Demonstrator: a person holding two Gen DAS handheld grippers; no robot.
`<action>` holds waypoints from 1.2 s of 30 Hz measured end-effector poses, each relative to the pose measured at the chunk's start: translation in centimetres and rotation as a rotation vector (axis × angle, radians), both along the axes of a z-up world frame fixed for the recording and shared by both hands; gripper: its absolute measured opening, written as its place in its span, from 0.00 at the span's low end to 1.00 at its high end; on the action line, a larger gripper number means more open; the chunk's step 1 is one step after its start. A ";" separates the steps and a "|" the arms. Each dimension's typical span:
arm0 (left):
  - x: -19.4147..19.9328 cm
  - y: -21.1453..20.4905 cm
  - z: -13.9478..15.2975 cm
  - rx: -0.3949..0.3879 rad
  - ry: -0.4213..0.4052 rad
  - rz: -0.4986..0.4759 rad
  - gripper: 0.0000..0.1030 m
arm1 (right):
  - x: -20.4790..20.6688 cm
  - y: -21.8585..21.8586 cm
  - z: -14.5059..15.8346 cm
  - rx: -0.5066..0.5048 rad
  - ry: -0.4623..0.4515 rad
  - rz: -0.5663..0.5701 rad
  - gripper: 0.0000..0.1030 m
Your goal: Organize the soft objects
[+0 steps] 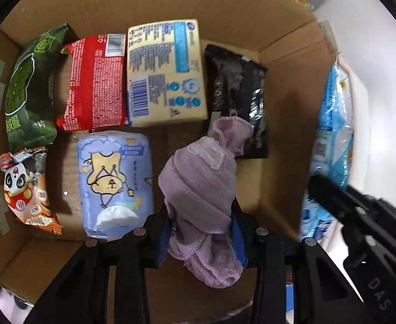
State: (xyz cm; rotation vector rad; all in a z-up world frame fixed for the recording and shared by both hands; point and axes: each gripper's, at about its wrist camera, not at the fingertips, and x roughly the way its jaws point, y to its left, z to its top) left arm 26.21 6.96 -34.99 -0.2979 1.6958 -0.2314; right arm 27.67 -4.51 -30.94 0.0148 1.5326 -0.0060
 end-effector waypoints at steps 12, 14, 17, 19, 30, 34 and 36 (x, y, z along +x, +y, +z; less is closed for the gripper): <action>-1.2 1.0 3.2 0.047 -0.069 0.034 0.85 | -0.4 -0.6 2.0 -0.025 -0.029 -0.016 0.36; -1.8 1.7 4.3 0.054 -0.096 0.046 0.86 | -0.6 -0.8 2.7 -0.022 -0.044 -0.018 0.39; -2.7 3.1 6.1 0.072 -0.136 0.069 0.95 | -1.1 -0.9 3.4 -0.003 -0.048 -0.020 0.40; -3.5 4.2 7.5 0.098 -0.173 0.087 0.97 | -1.4 -0.8 3.7 0.003 -0.050 -0.016 0.40; -5.0 8.1 11.9 0.259 -0.349 0.162 0.99 | -4.3 0.7 5.5 0.004 -0.104 0.035 0.79; -6.0 8.3 12.9 0.282 -0.382 0.171 0.99 | -5.3 1.0 6.1 -0.012 -0.122 0.040 0.95; -6.5 8.0 13.3 0.300 -0.400 0.168 0.99 | -5.7 1.0 6.5 -0.030 -0.143 0.043 0.95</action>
